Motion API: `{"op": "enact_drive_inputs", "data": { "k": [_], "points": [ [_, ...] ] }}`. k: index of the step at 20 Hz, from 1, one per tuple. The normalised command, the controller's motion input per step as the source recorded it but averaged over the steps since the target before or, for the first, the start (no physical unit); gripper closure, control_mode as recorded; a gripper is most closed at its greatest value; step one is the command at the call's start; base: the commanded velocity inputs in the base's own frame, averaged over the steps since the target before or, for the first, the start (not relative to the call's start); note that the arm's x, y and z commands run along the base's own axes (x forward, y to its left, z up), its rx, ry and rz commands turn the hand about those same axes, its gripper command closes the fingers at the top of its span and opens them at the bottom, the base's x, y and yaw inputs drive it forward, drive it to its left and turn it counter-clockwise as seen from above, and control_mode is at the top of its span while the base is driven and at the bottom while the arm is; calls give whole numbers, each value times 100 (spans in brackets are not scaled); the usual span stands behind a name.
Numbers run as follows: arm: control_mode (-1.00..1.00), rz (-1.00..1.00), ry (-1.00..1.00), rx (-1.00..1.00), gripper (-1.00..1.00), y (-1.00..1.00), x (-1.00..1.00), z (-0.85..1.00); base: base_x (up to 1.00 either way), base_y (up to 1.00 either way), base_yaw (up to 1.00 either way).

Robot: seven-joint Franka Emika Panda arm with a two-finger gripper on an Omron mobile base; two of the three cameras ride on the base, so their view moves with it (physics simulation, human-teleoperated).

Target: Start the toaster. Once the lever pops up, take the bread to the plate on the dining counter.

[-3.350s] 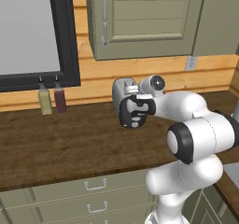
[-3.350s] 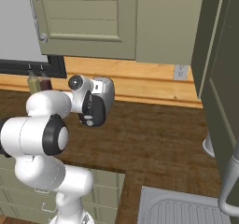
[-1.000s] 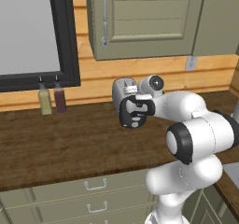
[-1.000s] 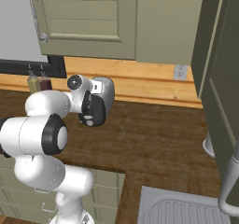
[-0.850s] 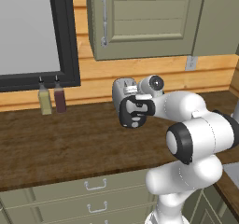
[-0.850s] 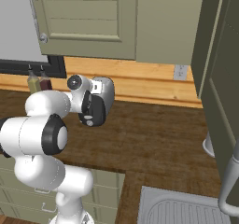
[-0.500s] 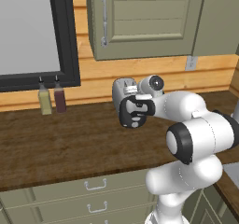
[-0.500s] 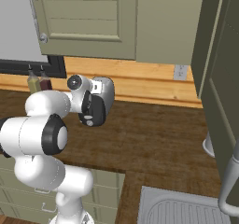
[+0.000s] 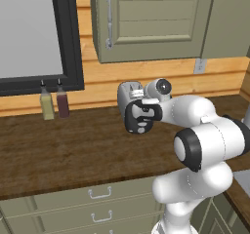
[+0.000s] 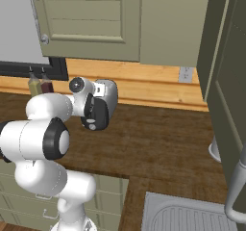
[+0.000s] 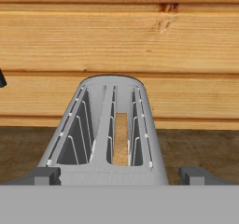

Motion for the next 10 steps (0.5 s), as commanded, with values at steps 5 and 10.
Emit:
{"op": "enact_drive_inputs", "data": {
  "k": [5, 10],
  "points": [
    [-100, 0, 0, 0, -100, 0, 0, 0, 0, 0, 0],
    [-100, 0, 0, 0, -100, 0, 0, 0, 0, 0, 0]
  ]
}}
